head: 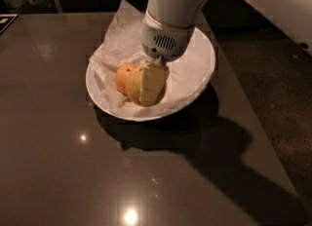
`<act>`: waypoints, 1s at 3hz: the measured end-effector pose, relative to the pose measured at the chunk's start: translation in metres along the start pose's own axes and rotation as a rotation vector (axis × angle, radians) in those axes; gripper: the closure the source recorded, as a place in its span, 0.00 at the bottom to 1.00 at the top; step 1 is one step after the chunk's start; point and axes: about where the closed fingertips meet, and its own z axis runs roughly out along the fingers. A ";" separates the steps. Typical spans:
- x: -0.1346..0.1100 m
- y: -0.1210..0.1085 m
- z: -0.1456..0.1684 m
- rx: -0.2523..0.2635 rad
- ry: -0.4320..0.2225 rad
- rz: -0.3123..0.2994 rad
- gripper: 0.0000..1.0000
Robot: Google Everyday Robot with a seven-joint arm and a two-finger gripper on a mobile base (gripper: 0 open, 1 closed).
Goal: Pick orange from white bowl
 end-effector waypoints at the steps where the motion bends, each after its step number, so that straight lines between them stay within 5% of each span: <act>1: -0.003 0.026 -0.028 0.003 -0.063 -0.018 1.00; 3: -0.007 0.085 -0.086 0.007 -0.228 -0.059 1.00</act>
Offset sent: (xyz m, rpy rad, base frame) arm -0.0970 -0.0114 0.0947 0.2574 -0.0211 0.0573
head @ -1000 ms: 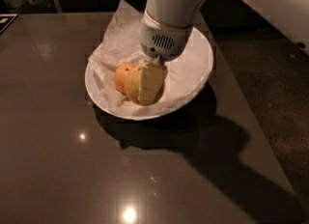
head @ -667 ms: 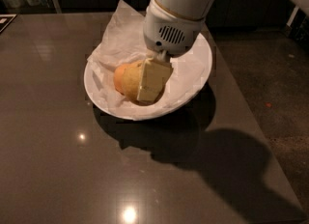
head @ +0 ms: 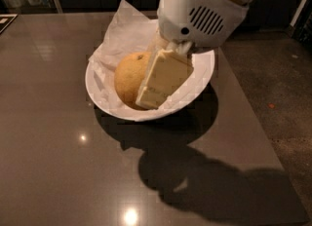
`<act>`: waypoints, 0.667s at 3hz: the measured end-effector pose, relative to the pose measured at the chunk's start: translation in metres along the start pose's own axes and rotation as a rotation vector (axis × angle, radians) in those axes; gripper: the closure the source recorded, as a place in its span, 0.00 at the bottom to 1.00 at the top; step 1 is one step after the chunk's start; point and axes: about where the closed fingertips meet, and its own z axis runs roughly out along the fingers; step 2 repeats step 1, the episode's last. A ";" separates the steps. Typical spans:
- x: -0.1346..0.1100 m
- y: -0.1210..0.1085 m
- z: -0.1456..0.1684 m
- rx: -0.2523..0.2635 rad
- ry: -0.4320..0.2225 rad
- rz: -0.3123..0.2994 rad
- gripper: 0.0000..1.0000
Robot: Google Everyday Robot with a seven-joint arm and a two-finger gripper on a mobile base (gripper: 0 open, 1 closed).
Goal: Pick orange from white bowl
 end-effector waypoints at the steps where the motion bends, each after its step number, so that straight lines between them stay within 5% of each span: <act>1: -0.012 0.027 -0.018 0.003 -0.046 -0.041 1.00; 2: -0.012 0.027 -0.018 0.003 -0.046 -0.041 1.00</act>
Offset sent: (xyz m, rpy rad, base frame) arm 0.0000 0.0000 0.0000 0.0000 0.0000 0.0000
